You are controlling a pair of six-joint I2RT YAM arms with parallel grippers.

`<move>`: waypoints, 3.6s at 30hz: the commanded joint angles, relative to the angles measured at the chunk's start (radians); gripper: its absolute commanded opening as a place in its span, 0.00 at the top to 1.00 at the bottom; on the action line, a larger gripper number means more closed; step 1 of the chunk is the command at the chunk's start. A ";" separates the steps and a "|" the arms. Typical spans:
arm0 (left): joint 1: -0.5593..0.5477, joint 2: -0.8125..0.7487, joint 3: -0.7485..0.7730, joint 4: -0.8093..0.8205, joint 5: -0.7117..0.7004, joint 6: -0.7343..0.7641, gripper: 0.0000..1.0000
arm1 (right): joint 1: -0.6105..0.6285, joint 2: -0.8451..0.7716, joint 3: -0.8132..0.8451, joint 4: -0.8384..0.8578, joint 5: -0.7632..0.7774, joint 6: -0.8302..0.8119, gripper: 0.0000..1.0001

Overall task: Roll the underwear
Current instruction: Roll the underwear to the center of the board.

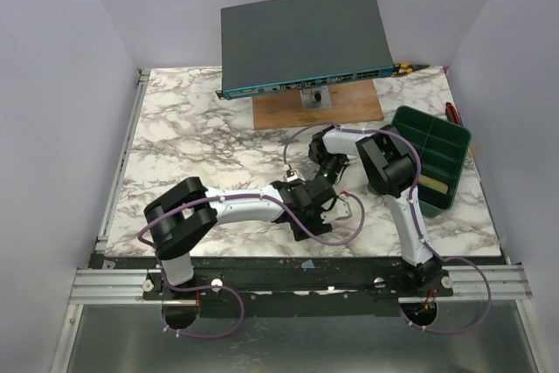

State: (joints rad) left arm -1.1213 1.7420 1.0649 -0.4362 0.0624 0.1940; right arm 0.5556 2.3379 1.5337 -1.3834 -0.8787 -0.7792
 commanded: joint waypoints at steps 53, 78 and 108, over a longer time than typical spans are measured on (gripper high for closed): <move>0.482 0.307 0.030 0.047 0.936 -0.257 0.90 | -0.206 -0.668 -0.519 0.916 0.127 0.256 0.38; 0.564 0.536 0.173 -0.121 1.140 -0.263 0.89 | 0.001 -0.921 -0.679 0.956 0.385 0.023 0.25; 0.578 0.603 0.222 -0.206 1.205 -0.239 0.91 | 0.268 -0.849 -0.732 0.998 0.616 -0.063 0.31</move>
State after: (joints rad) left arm -0.5568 2.2616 1.3018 -0.6048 1.3449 -0.0277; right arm 0.7971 1.4727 0.8284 -0.4370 -0.3008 -0.8326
